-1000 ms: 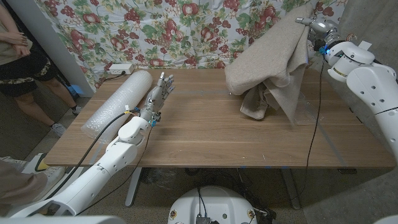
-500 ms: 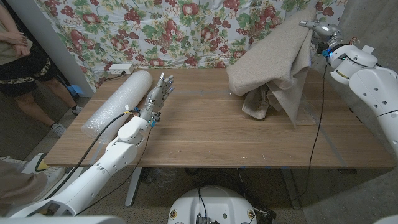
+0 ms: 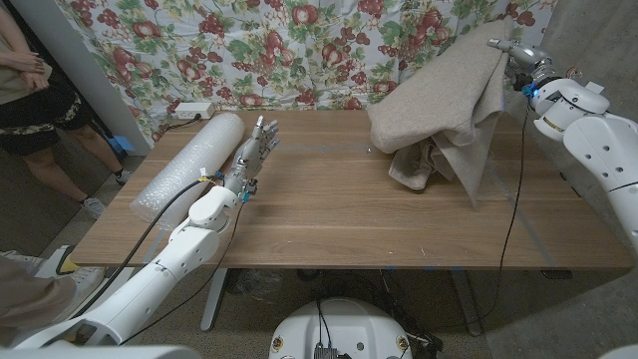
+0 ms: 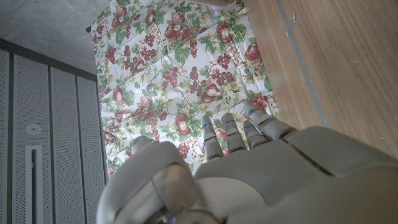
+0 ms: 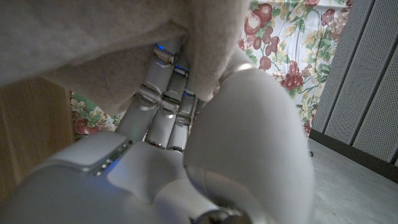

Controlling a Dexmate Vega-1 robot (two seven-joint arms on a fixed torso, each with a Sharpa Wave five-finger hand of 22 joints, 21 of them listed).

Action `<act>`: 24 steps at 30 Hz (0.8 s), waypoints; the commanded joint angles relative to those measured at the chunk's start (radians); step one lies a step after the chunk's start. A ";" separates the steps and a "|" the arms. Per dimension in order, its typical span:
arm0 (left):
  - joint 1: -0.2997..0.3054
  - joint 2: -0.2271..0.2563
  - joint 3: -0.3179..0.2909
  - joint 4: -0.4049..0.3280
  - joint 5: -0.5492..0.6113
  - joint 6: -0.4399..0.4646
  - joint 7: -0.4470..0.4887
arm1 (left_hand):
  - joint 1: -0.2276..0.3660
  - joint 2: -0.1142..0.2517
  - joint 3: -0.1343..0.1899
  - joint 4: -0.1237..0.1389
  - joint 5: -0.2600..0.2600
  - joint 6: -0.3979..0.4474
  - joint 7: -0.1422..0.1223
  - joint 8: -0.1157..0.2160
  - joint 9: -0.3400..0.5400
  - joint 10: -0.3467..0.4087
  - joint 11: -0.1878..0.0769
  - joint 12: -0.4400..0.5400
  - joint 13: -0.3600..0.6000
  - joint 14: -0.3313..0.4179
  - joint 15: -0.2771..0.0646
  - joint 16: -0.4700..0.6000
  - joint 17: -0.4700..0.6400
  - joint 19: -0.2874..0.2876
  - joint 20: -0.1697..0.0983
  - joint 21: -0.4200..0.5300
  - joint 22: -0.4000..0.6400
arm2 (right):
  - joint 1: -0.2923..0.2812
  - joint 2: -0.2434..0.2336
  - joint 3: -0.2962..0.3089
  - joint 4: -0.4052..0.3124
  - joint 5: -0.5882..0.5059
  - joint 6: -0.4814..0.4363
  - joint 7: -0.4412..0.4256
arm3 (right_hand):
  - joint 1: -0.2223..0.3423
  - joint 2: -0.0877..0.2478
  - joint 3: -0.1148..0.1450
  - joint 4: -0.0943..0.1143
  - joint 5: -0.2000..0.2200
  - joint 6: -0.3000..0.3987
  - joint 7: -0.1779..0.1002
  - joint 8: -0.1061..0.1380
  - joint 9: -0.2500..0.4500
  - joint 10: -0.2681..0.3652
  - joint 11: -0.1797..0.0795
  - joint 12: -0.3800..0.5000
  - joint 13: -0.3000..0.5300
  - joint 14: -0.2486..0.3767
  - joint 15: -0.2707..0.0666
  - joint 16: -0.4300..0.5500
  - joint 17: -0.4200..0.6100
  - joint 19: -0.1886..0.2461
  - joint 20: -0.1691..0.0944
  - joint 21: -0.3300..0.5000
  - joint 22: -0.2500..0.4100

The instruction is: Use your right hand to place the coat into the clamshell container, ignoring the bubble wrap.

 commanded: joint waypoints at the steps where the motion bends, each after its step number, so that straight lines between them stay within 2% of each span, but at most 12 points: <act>1: -0.003 0.000 0.004 -0.001 0.002 0.006 -0.001 | -0.007 0.001 -0.001 -0.003 -0.002 0.005 -0.001 0.000 0.006 0.007 0.002 0.007 0.003 -0.005 -0.066 0.004 0.004 -0.002 -0.064 0.007 0.004 | -0.030 0.008 0.029 0.029 0.032 0.010 -0.001 | 0.010 -0.002 0.227 0.003 0.002 0.090 -0.035 -0.001 0.117 0.005 -0.007 -0.002 0.007 0.130 -0.144 -0.004 0.003 -0.027 -0.023 0.007 0.000; 12: -0.006 0.004 0.006 -0.007 0.006 0.012 0.001 | -0.008 0.001 -0.001 -0.003 -0.002 0.005 0.000 0.000 0.006 0.011 -0.001 0.008 0.003 -0.005 -0.067 0.004 0.004 -0.001 -0.064 0.008 0.004 | -0.058 0.021 0.047 0.051 0.051 0.024 -0.015 | 0.009 -0.006 0.230 0.002 0.000 0.082 -0.036 -0.006 0.120 0.006 -0.007 -0.006 0.005 0.126 -0.145 -0.009 0.001 -0.036 -0.023 0.013 -0.002; 24: -0.008 0.006 0.006 -0.007 0.003 0.013 -0.006 | -0.008 0.001 -0.001 -0.003 -0.002 0.007 -0.002 0.000 0.006 0.012 -0.003 0.008 0.003 -0.004 -0.068 0.004 0.004 -0.001 -0.064 0.008 0.004 | -0.088 0.026 0.066 0.043 0.059 0.032 -0.046 | 0.009 -0.005 0.230 0.003 -0.009 0.075 -0.043 -0.012 0.127 -0.003 -0.010 -0.011 0.007 0.119 -0.144 -0.012 0.002 -0.055 -0.023 0.018 -0.005</act>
